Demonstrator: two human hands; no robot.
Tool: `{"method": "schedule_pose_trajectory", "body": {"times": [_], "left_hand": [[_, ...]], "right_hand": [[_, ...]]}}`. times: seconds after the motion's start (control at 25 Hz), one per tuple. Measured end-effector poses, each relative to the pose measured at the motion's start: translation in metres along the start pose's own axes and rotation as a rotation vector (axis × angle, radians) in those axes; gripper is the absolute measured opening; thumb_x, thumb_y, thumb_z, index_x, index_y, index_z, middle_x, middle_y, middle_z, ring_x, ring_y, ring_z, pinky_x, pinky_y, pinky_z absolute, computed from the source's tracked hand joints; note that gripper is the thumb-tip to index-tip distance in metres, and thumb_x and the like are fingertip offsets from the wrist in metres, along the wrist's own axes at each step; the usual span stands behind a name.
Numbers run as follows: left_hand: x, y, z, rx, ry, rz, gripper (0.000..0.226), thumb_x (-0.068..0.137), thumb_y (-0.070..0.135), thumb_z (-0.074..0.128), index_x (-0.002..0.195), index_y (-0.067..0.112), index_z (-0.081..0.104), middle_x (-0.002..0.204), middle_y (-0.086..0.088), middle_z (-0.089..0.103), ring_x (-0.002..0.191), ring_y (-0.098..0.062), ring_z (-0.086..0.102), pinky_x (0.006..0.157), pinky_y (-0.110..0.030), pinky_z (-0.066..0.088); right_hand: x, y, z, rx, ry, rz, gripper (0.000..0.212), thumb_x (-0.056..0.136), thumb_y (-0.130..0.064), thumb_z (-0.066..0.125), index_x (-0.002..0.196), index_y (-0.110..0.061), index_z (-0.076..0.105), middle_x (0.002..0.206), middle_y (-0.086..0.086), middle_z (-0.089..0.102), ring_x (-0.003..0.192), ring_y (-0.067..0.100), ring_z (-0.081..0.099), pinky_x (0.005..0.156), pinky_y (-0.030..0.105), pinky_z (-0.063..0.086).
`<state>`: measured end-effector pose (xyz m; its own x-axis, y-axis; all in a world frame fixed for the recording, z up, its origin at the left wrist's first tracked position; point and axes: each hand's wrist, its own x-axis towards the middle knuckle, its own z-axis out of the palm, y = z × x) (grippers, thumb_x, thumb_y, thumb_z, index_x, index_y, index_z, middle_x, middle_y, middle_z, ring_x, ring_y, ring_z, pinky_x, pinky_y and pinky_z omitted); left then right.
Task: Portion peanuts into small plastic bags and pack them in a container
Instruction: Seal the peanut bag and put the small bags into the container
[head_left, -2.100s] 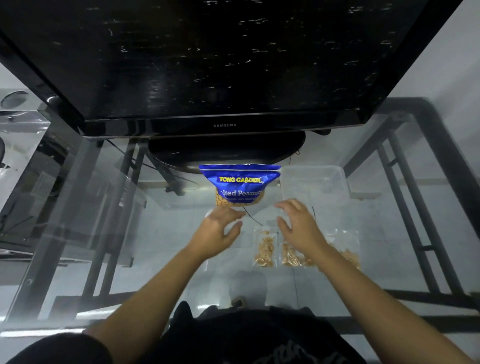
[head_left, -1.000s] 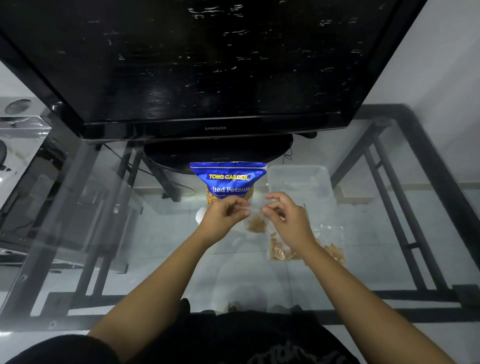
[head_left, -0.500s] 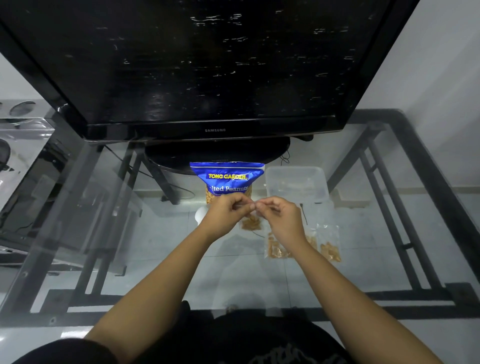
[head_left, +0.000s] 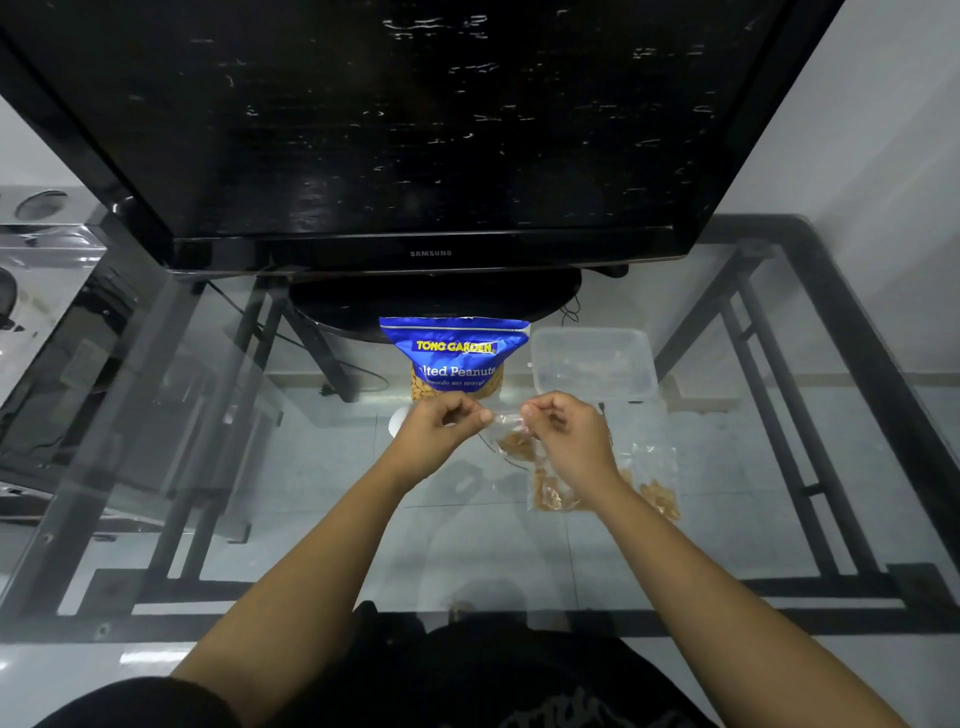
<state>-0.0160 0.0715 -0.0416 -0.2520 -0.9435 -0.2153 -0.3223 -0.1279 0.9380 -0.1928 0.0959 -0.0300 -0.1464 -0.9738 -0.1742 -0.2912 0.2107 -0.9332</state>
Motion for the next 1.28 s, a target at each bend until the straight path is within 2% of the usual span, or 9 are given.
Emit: {"method": "schedule_pose_trajectory", "body": {"times": [0.08,0.16,0.36,0.48,0.64,0.76,1.04,1.16,1.28], "left_hand": [[-0.007,-0.007,0.012,-0.190,-0.079,-0.109,0.016,0.083,0.016,0.068,0.098,0.010,0.063,0.088,0.002,0.067,0.083,-0.009,0.065,0.078,-0.021,0.052],[-0.011,-0.020,0.026,-0.201,-0.087,-0.181,0.012,0.084,0.011,0.067,0.095,0.011,0.062,0.084,-0.001,0.068,0.077,-0.012,0.065,0.075,-0.023,0.052],[-0.012,-0.049,0.046,0.067,0.059,-0.318,0.010,0.086,0.015,0.064,0.094,0.008,0.065,0.080,-0.005,0.064,0.072,-0.018,0.059,0.065,-0.026,0.052],[-0.014,-0.057,0.057,0.237,0.102,-0.297,0.021,0.086,0.019,0.064,0.098,0.003,0.062,0.080,-0.007,0.063,0.074,-0.022,0.060,0.073,-0.034,0.055],[-0.016,-0.054,0.061,0.483,0.198,-0.246,0.042,0.083,0.028,0.067,0.116,0.007,0.052,0.103,-0.008,0.058,0.092,-0.021,0.057,0.081,-0.030,0.047],[-0.016,-0.043,0.069,0.404,0.287,-0.079,0.042,0.084,0.022,0.064,0.122,0.009,0.050,0.114,-0.005,0.052,0.100,-0.016,0.054,0.087,-0.028,0.048],[-0.005,-0.016,0.093,-0.126,0.110,-0.191,0.016,0.087,0.009,0.063,0.101,0.002,0.064,0.081,-0.006,0.069,0.063,-0.005,0.066,0.051,-0.010,0.046],[0.001,-0.008,0.094,-0.229,0.074,-0.209,0.014,0.086,0.010,0.065,0.097,0.002,0.065,0.078,-0.009,0.069,0.064,-0.012,0.067,0.057,-0.017,0.050],[0.009,-0.002,0.095,-0.084,0.042,-0.167,0.014,0.085,0.014,0.066,0.093,0.003,0.067,0.078,-0.013,0.068,0.062,-0.009,0.064,0.057,-0.016,0.051]], "right_hand": [[0.007,0.006,-0.006,0.191,-0.066,0.115,0.005,0.089,-0.017,0.060,0.089,-0.016,0.065,0.085,0.002,0.069,0.084,0.020,0.067,0.081,0.029,0.055],[0.013,0.017,-0.010,0.143,-0.130,0.169,0.016,0.093,-0.021,0.055,0.104,-0.014,0.064,0.101,0.002,0.068,0.098,0.019,0.064,0.089,0.031,0.052],[0.022,0.062,-0.023,-0.839,-0.174,0.003,0.044,0.095,-0.026,0.048,0.137,-0.013,0.043,0.140,0.008,0.044,0.128,0.026,0.039,0.104,0.036,0.035],[0.024,0.077,-0.026,-1.004,-0.237,-0.026,0.038,0.094,-0.025,0.051,0.130,-0.013,0.051,0.140,0.008,0.042,0.128,0.025,0.036,0.104,0.033,0.033],[0.023,0.077,-0.026,-0.837,-0.165,-0.153,0.015,0.091,-0.013,0.054,0.101,-0.014,0.064,0.116,0.003,0.059,0.114,0.021,0.046,0.093,0.026,0.036],[0.019,0.069,-0.035,-0.616,-0.217,-0.135,0.009,0.091,-0.017,0.055,0.095,-0.014,0.062,0.097,0.001,0.064,0.095,0.017,0.056,0.078,0.026,0.045],[0.010,0.065,-0.046,0.003,-0.184,0.116,0.013,0.087,-0.023,0.064,0.099,-0.022,0.062,0.088,-0.003,0.070,0.084,0.005,0.064,0.074,0.014,0.047],[0.008,0.069,-0.047,0.154,-0.132,0.195,0.008,0.088,-0.018,0.062,0.083,-0.021,0.066,0.082,-0.001,0.071,0.078,0.013,0.067,0.069,0.016,0.052],[0.005,0.066,-0.044,0.147,-0.094,0.197,0.009,0.087,-0.017,0.064,0.079,-0.020,0.066,0.078,-0.002,0.070,0.074,0.017,0.069,0.068,0.022,0.056]]}}
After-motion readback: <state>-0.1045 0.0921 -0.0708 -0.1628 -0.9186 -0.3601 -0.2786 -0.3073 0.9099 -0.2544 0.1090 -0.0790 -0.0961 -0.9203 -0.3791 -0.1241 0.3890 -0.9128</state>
